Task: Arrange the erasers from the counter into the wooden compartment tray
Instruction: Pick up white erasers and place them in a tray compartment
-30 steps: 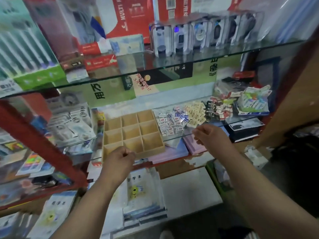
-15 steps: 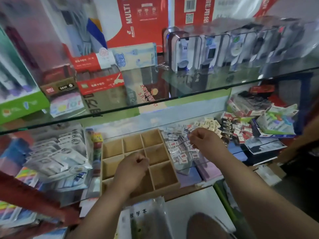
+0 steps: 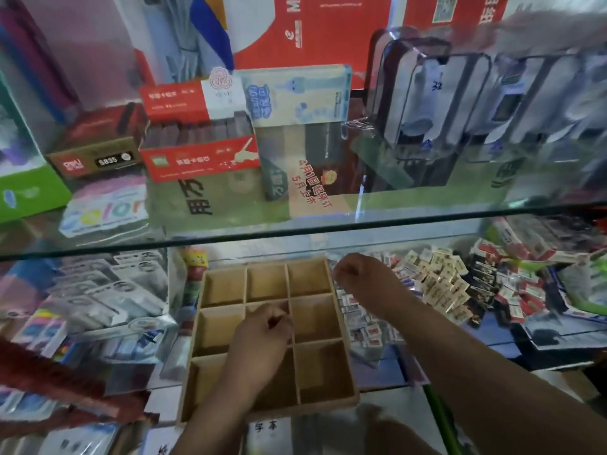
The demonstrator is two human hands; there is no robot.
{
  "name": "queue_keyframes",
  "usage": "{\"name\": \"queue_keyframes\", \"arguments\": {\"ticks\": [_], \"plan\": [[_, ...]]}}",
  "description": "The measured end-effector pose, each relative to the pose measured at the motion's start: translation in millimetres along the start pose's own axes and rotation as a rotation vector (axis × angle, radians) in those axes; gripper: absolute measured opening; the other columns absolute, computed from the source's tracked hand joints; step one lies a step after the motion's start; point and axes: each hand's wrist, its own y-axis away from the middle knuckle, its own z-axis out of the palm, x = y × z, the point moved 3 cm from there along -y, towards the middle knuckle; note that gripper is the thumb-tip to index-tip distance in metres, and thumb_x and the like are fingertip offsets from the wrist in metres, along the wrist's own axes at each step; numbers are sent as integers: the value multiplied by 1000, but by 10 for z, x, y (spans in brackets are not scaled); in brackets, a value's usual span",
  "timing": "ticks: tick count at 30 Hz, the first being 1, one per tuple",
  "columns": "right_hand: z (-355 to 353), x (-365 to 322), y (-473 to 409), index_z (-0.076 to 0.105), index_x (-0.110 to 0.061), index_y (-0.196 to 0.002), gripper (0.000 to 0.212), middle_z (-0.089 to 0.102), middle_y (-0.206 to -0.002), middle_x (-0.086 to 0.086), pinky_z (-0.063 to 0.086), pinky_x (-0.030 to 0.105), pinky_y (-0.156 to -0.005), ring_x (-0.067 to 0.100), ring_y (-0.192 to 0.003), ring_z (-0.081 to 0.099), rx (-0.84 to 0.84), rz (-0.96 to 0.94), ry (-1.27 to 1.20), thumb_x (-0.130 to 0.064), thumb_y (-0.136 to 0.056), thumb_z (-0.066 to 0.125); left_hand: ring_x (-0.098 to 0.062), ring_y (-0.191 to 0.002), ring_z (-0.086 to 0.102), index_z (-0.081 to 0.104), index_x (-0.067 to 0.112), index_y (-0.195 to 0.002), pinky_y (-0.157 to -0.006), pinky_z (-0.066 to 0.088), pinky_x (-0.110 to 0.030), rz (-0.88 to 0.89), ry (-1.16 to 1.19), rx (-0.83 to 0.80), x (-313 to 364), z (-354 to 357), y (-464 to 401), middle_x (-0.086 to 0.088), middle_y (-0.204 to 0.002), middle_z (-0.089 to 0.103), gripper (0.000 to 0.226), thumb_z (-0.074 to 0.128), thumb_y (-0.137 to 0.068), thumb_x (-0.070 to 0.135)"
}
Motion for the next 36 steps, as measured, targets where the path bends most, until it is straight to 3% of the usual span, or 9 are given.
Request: {"name": "queue_keyframes", "arguments": {"ticks": [4, 11, 14, 21, 26, 29, 31, 33, 36], "plan": [[92, 178, -161, 61, -16, -91, 15, 61, -81, -1, 36, 18, -57, 6, -69, 52, -9, -59, 1, -29, -92, 53, -17, -60, 58, 58, 24, -62, -71, 51, -44, -32, 54, 23, -147, 222, -137, 4, -55, 58, 30, 58, -92, 19], [279, 595, -454, 57, -18, -78, 17, 59, -74, -4, 37, 20, -60, 9, -70, 53, 8, -145, -21, -30, -90, 56, -19, -62, 58, 61, 25, -66, -66, 50, -42, 27, 101, 135, -312, 616, -452, 4, -58, 61, 24, 60, -90, 26], [373, 758, -562, 56, -22, -76, 16, 58, -72, -7, 35, 20, -58, 8, -70, 54, 29, -191, -9, -31, -89, 57, -19, -67, 61, 61, 21, -69, -72, 51, -41, 80, 72, 192, -378, 718, -572, 3, -62, 64, 22, 61, -90, 27], [487, 1066, -632, 61, -26, -87, 10, 61, -79, -14, 36, 10, -62, 5, -77, 56, 67, -351, 51, -33, -90, 56, -19, -67, 61, 59, 20, -67, -70, 49, -37, 189, -15, 269, -570, 945, -634, 2, -63, 63, 25, 61, -90, 29], [404, 1347, -616, 62, -24, -87, 13, 64, -82, -9, 44, 26, -69, 11, -78, 58, 163, -377, 16, -36, -89, 59, -16, -67, 58, 61, 17, -71, -68, 45, -31, 234, -59, 348, -599, 1192, -576, 6, -63, 61, 20, 60, -89, 25], [325, 1665, -474, 63, -21, -92, 13, 65, -84, -3, 46, 28, -71, 16, -79, 60, 183, -353, -65, -33, -87, 62, -13, -62, 59, 59, 13, -70, -64, 46, -30, 221, -83, 391, -613, 1377, -434, 6, -58, 61, 20, 61, -87, 23], [278, 1872, -386, 62, -21, -102, 24, 61, -89, -5, 45, 28, -77, 18, -88, 58, 205, -382, 1, -36, -84, 66, -16, -58, 59, 57, 14, -65, -64, 49, -33, 183, -5, 395, -645, 1477, -354, 7, -52, 60, 23, 61, -87, 19], [255, 2051, -307, 57, -22, -120, 47, 58, -112, -3, 41, 31, -94, 18, -109, 51, 210, -447, 152, -45, -80, 68, -17, -54, 55, 55, 16, -61, -61, 46, -34, 146, 56, 405, -652, 1569, -297, 7, -48, 57, 27, 59, -88, 16], [323, 2276, -156, 39, -24, -141, 83, 41, -143, 0, 22, 29, -108, 20, -132, 31, 150, -562, 350, -66, -73, 58, -17, -52, 50, 54, 16, -60, -61, 42, -30, 133, 99, 407, -588, 1743, -189, 7, -45, 54, 28, 58, -88, 15]]}}
